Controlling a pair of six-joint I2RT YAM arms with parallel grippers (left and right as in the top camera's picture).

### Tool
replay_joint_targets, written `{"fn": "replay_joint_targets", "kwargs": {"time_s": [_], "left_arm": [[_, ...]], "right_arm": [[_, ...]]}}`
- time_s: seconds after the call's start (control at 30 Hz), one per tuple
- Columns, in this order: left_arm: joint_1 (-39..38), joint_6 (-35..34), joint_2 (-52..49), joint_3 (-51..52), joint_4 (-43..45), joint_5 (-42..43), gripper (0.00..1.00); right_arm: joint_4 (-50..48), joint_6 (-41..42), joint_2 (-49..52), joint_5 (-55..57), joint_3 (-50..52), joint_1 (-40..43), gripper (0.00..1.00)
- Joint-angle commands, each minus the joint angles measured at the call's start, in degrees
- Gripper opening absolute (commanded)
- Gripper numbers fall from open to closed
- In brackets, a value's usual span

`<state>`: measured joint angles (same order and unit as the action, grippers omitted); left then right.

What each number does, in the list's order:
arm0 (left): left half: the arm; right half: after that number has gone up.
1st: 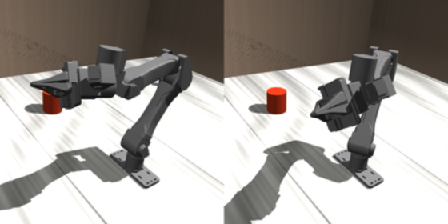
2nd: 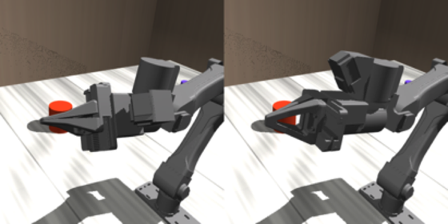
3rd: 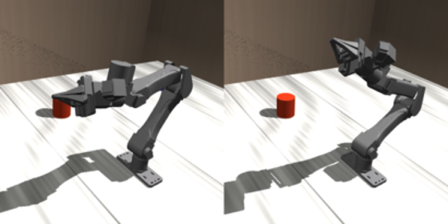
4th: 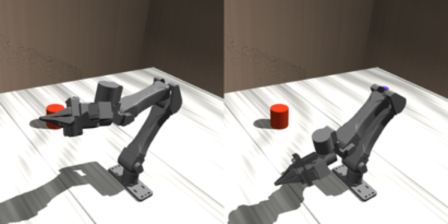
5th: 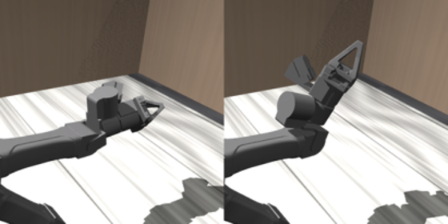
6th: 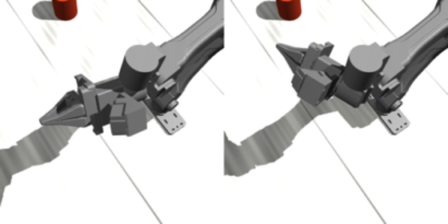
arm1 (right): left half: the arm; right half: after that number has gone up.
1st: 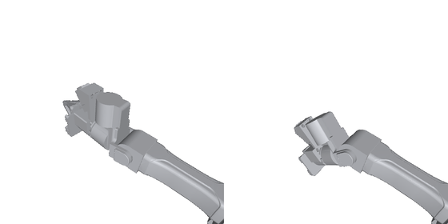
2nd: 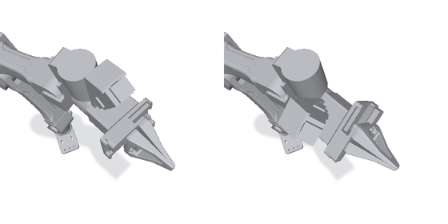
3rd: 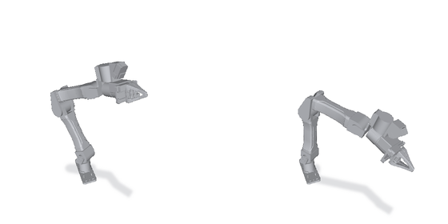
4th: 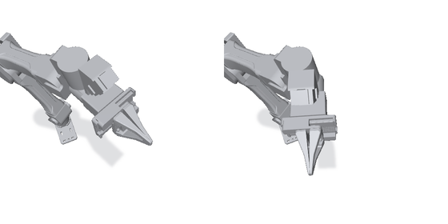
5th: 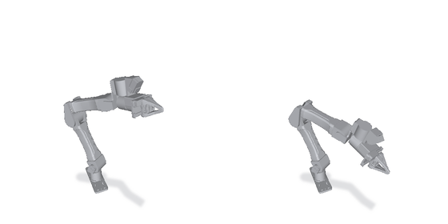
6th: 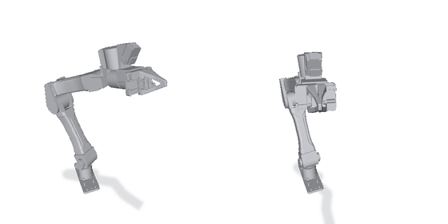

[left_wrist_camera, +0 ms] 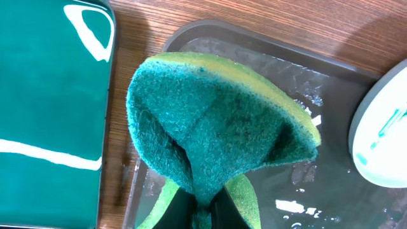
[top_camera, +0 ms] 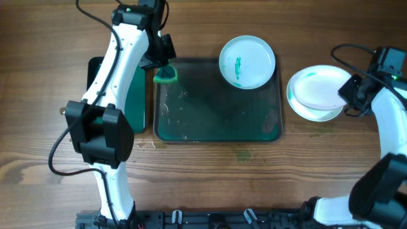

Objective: Clean dirty plates on tray and stack at the side
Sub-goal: 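Lift the plate with the right gripper and stack it on the first plate, then grasp the last plate with the right gripper and pull it to tray center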

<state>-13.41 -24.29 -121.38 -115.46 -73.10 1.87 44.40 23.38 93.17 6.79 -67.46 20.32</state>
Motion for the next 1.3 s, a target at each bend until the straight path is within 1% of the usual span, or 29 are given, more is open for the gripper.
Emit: {"fn": "replay_joint_targets", "kwargs": {"time_s": [0.0,0.07,0.1,0.13,0.23,0.33,0.37,0.43,0.5,0.6,0.73,0.83,1.0,1.07,1.2,1.27], "left_arm": [[-1.22,0.92,-0.04,-1.03,0.37,0.90,0.04],[-1.42,0.92,-0.04,-1.01,0.44,0.90,0.04],[-1.53,0.92,-0.04,-1.03,0.44,0.90,0.04],[-1.60,0.92,-0.04,-1.01,0.44,0.87,0.04],[-1.60,0.92,-0.04,-1.01,0.46,0.90,0.04],[-1.60,0.92,-0.04,-1.01,0.48,0.90,0.04],[-1.60,0.92,-0.07,-1.03,0.55,0.90,0.04],[-1.60,0.92,-0.07,-1.01,0.90,0.90,0.04],[-1.60,0.92,-0.07,-1.01,1.33,0.90,0.04],[-1.60,0.92,-0.07,-1.01,1.36,0.90,0.04],[-1.60,0.92,-0.07,-1.01,1.33,0.90,0.04],[-1.60,0.92,-0.07,-1.01,1.33,0.90,0.04],[-1.60,0.92,-0.07,-1.01,1.33,0.90,0.04],[-1.60,0.90,-0.07,-1.01,1.36,0.90,0.04],[-1.60,0.90,-0.07,-1.01,1.40,0.90,0.04],[-1.60,0.90,-0.07,-1.01,1.57,0.90,0.04]], "right_arm": [[-0.39,0.66,3.61,2.25,0.48,-0.04,0.04],[-0.55,0.66,4.20,2.23,0.46,-0.04,0.37],[-0.90,0.63,4.24,1.95,0.44,-0.04,0.49],[-0.90,0.57,4.15,0.24,0.09,-0.04,0.53],[-0.79,-3.45,3.96,-10.80,-2.27,-0.04,0.56],[-0.92,-6.93,3.96,-26.47,-5.42,-0.46,0.56],[-0.96,-6.82,3.96,-30.36,-6.60,-1.14,0.55],[-1.20,-6.54,3.96,-33.03,-8.76,-4.35,0.53],[-3.67,-4.24,4.00,-32.48,-9.14,-8.28,0.53],[-7.93,2.91,5.55,-30.40,-9.14,-13.62,0.52],[-9.92,9.09,9.66,-24.98,-9.05,-19.17,0.52],[-10.58,11.50,13.77,-20.44,-9.03,-21.51,0.52],[-13.18,11.54,20.74,-20.83,-9.03,-22.84,0.50],[-13.51,11.06,22.84,-22.51,-9.03,-23.10,0.46],[-12.59,7.85,23.63,-25.31,-9.03,-23.12,0.26],[-10.97,6.43,23.63,-26.05,-9.03,-23.26,0.19]]}}
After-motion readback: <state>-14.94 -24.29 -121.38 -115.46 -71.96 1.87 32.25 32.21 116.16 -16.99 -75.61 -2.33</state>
